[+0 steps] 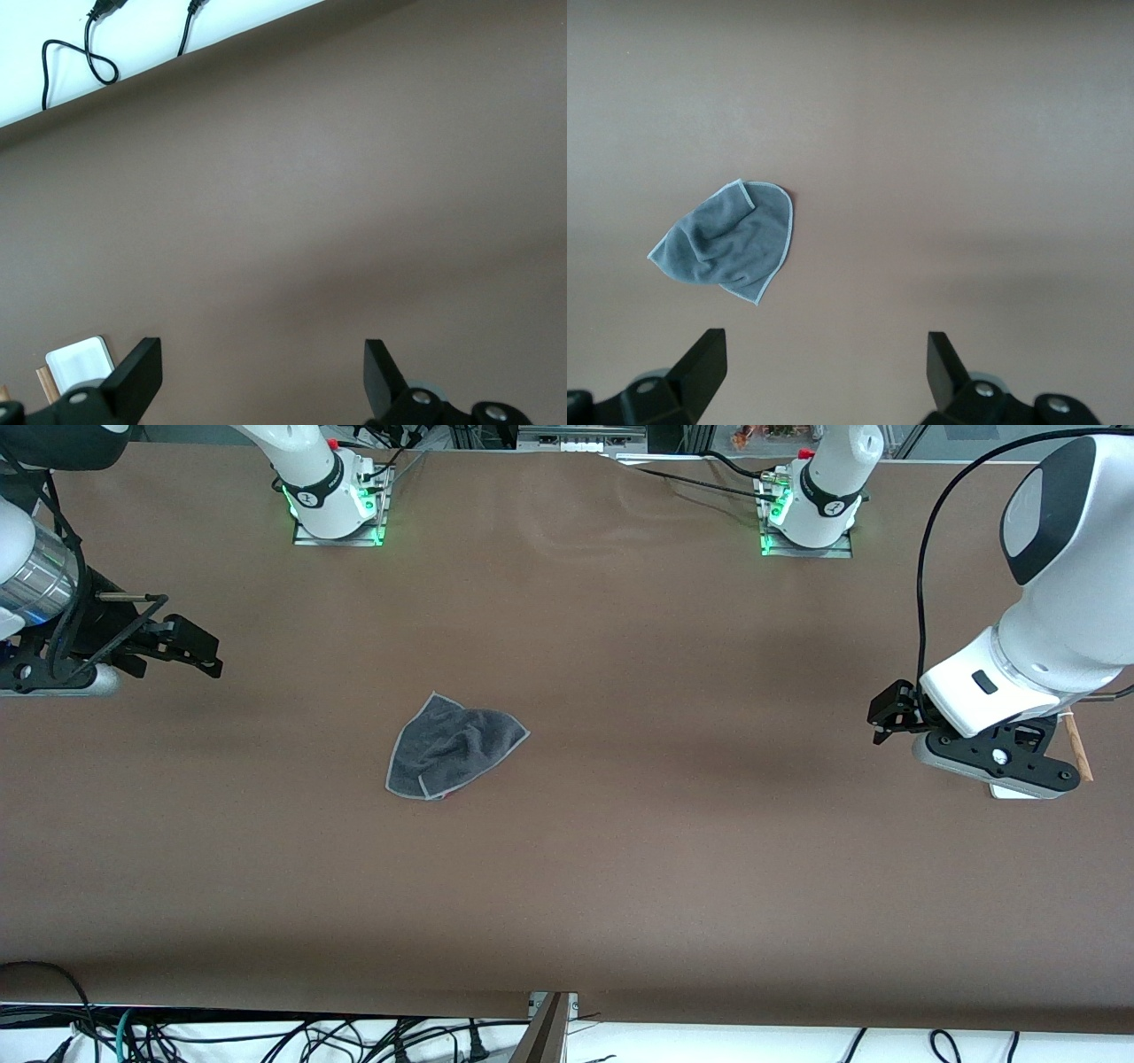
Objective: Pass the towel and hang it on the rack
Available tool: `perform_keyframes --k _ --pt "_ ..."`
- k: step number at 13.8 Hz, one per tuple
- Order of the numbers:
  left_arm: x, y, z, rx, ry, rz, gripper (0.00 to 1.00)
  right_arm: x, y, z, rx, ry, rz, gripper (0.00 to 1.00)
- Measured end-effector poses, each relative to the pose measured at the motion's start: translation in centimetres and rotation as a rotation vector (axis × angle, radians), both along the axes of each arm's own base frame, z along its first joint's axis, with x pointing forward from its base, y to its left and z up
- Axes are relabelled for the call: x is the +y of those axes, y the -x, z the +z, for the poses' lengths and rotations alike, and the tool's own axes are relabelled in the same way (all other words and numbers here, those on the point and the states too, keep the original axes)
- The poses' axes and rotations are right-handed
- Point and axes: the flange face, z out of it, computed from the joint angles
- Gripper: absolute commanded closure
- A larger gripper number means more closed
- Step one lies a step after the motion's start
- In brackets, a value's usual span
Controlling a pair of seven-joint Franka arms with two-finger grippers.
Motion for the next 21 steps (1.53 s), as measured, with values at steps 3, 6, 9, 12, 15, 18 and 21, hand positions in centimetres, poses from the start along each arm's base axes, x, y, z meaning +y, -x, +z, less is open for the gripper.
perform_keyframes --k 3,6,9,12,15,18,21 --pt "0.0 0.0 0.0 0.0 0.0 0.0 0.0 0.0 0.0 0.0 0.0 0.0 0.0 0.0" --pt "0.0 0.0 0.0 0.0 0.0 0.0 0.0 0.0 0.0 0.0 0.001 0.0 0.0 0.0" --pt "0.2 0.3 -0.3 0.027 -0.006 0.005 0.0 0.0 0.0 0.0 0.001 0.0 0.0 0.0" --pt "0.5 1.2 -0.8 0.047 -0.013 0.01 0.0 0.0 0.0 -0.1 0.001 0.0 0.0 0.0" --pt "1.9 3.5 -1.7 0.01 -0.009 0.032 0.0 0.0 0.0 -0.1 0.002 0.0 0.0 0.0" --pt "2.8 5.5 -2.0 -0.004 -0.012 0.043 0.0 0.0 0.0 -0.1 0.003 0.001 0.0 0.0" --pt "3.1 6.6 -2.6 -0.01 -0.015 0.045 0.0 0.0 0.0 -0.3 0.008 0.002 0.0 0.0"
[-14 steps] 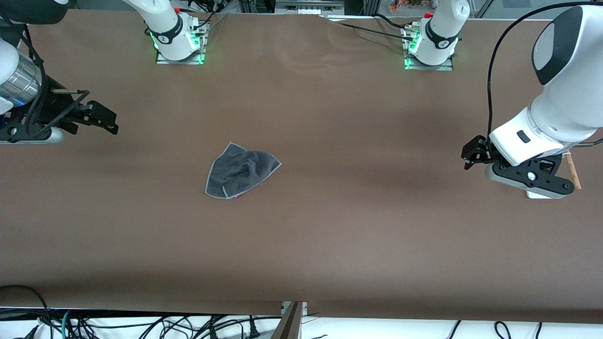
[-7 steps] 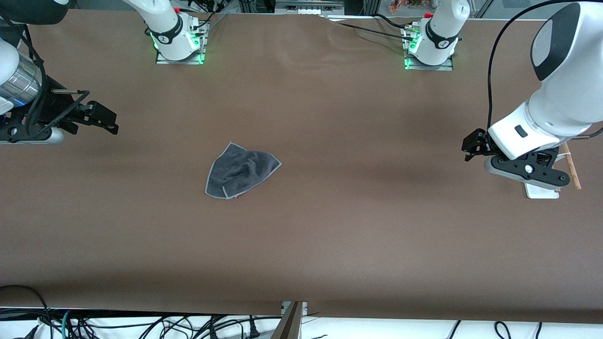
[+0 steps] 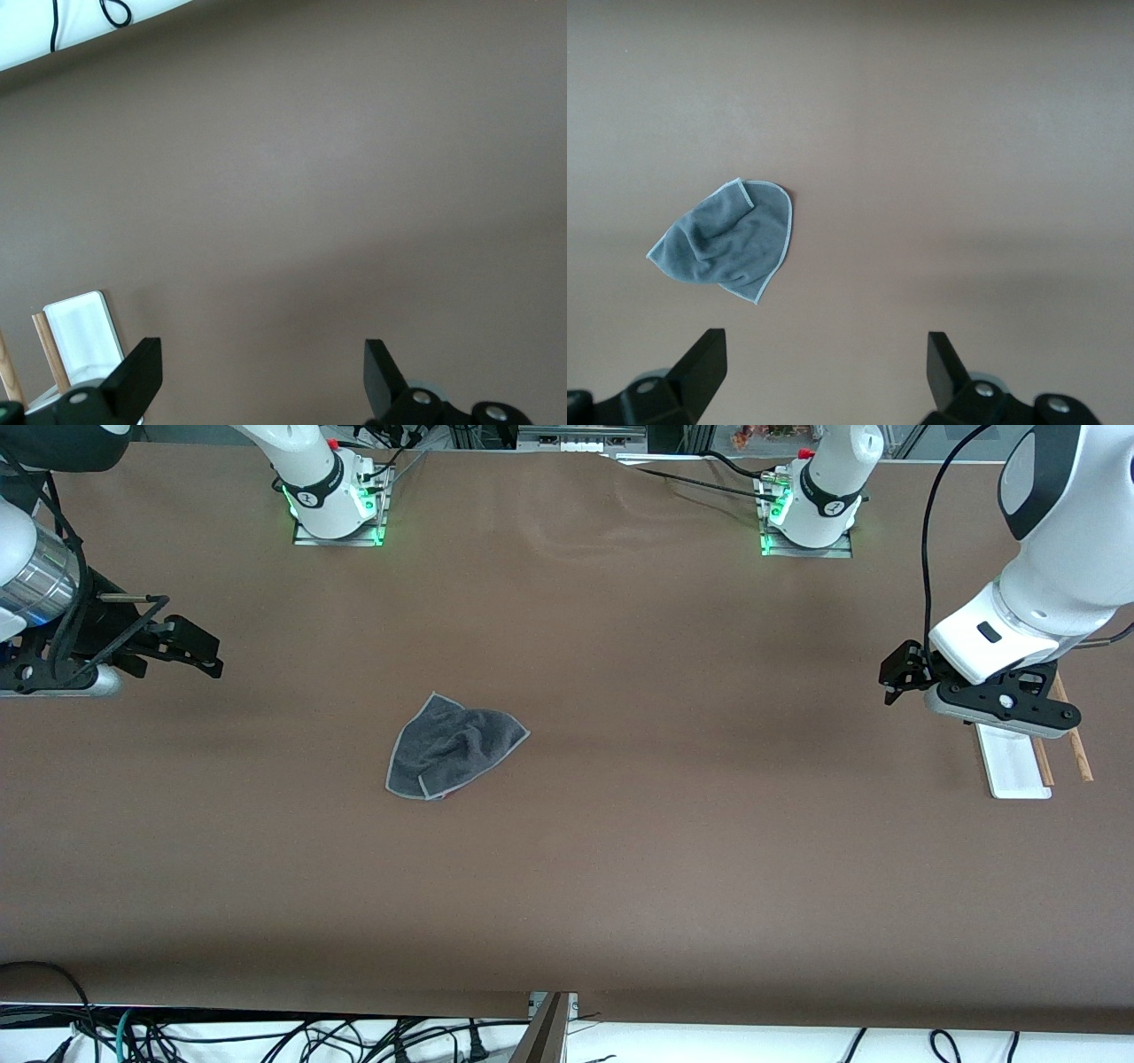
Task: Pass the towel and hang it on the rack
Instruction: 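Reach the right gripper down onto the grey towel and grasp it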
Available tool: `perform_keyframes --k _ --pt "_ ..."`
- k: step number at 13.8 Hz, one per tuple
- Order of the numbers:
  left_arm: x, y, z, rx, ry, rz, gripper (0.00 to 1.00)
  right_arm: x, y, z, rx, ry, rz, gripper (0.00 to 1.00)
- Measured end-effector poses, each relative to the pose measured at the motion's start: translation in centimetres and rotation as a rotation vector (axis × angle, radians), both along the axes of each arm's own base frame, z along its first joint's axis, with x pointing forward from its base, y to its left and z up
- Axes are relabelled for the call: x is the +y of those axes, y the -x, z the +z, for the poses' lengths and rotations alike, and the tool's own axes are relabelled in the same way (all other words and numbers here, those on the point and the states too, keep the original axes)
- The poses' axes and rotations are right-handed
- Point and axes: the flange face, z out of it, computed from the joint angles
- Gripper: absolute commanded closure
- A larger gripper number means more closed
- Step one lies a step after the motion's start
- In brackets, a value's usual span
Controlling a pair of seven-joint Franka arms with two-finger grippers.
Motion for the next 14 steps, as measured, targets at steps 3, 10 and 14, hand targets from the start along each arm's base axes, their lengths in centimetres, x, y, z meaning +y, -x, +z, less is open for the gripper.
perform_keyframes --k 3,10,14 --pt "0.0 0.7 -0.3 -0.006 -0.001 -0.002 0.0 1.6 -0.9 -4.2 0.077 0.016 0.025 0.0" --pt "0.0 0.8 -0.2 -0.012 0.0 -0.002 0.0 12.3 -6.3 -22.8 0.088 0.061 0.168 0.0" --pt "0.0 0.8 -0.2 -0.012 0.0 -0.003 0.0 13.3 -7.7 -32.4 0.056 0.071 0.279 0.01"
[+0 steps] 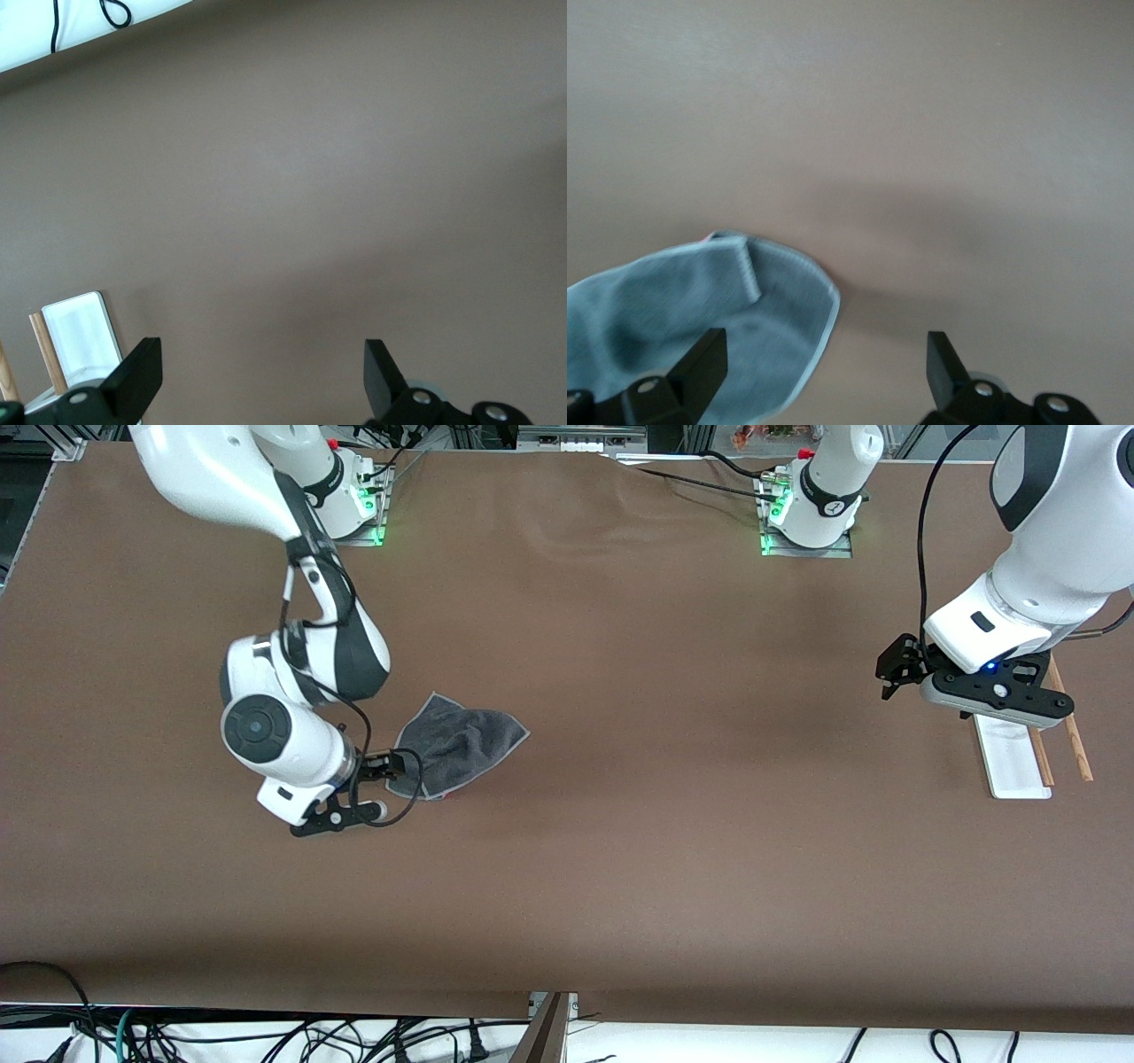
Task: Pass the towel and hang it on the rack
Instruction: 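Reach the right gripper down onto the grey towel and grasp it, then lift the grey towel up off the table with the right gripper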
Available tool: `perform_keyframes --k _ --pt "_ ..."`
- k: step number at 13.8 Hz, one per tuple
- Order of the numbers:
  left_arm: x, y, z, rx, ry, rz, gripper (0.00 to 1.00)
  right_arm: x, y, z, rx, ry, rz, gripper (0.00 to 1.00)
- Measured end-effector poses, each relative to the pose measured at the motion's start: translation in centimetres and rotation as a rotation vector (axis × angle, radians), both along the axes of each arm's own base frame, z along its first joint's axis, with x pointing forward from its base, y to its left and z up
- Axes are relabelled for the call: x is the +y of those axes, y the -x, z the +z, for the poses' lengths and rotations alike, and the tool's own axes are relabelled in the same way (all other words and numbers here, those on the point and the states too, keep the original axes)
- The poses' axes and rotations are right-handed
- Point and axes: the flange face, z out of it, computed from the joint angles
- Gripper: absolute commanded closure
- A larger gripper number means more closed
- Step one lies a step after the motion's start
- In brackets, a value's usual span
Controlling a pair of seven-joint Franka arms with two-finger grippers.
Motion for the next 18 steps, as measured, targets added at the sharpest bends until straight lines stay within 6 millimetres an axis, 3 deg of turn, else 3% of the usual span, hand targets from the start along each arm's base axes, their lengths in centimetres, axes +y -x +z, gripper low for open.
perform_keyframes --k 2,4,15,18 --pt "0.0 0.0 0.0 0.0 0.0 0.0 0.0 -0.1 -0.2 -3.9 -0.026 -0.002 0.027 0.03" --pt "0.0 0.0 0.0 0.0 0.0 0.0 0.0 0.2 0.0 -6.1 -0.03 -0.004 0.049 0.05" --pt "0.0 0.0 0.0 0.0 0.0 0.0 0.0 -0.9 1.8 -9.3 0.026 -0.052 0.053 0.38" --pt "0.0 0.0 0.0 0.0 0.0 0.0 0.0 -1.0 1.8 -9.3 0.027 -0.057 0.054 0.61"
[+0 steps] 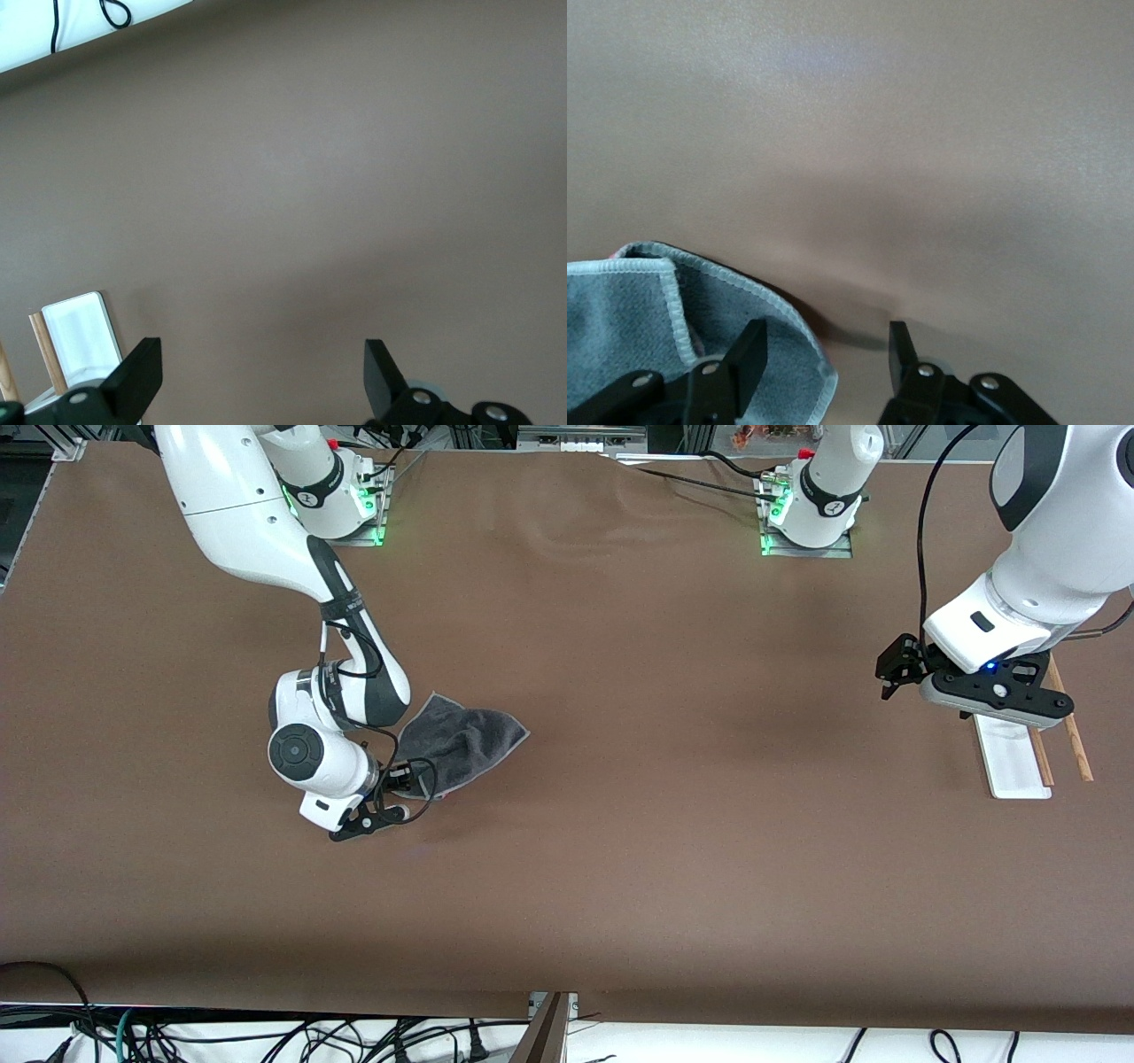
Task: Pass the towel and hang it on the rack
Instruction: 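Lift the grey towel up off the table with the right gripper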
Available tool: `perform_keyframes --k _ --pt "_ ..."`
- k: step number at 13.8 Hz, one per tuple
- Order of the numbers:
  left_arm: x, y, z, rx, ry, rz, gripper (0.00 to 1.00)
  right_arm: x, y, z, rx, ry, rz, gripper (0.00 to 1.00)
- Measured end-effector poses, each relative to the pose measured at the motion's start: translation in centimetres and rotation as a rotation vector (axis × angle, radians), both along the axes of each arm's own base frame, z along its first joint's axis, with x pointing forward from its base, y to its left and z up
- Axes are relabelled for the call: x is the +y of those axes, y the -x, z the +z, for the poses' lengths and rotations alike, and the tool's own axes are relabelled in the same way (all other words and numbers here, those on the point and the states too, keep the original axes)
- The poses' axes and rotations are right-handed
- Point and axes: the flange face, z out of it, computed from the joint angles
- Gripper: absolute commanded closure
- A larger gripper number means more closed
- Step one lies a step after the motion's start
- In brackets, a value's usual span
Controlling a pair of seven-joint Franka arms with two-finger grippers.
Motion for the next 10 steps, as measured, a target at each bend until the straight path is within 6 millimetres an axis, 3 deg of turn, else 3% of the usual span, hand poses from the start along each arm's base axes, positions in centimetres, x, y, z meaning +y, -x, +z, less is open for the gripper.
perform_keyframes --k 3,7,10 --pt "0.0 0.0 0.0 0.0 0.0 0.0 0.0 0.1 0.1 -0.1 0.004 -0.001 0.001 1.0" --pt "0.0 0.0 0.0 0.0 0.0 0.0 0.0 0.1 0.1 0.0 0.003 -0.003 0.0 1.0" --pt "0.0 0.0 0.0 0.0 0.0 0.0 0.0 0.3 -0.2 1.3 0.001 -0.01 0.0 1.0"
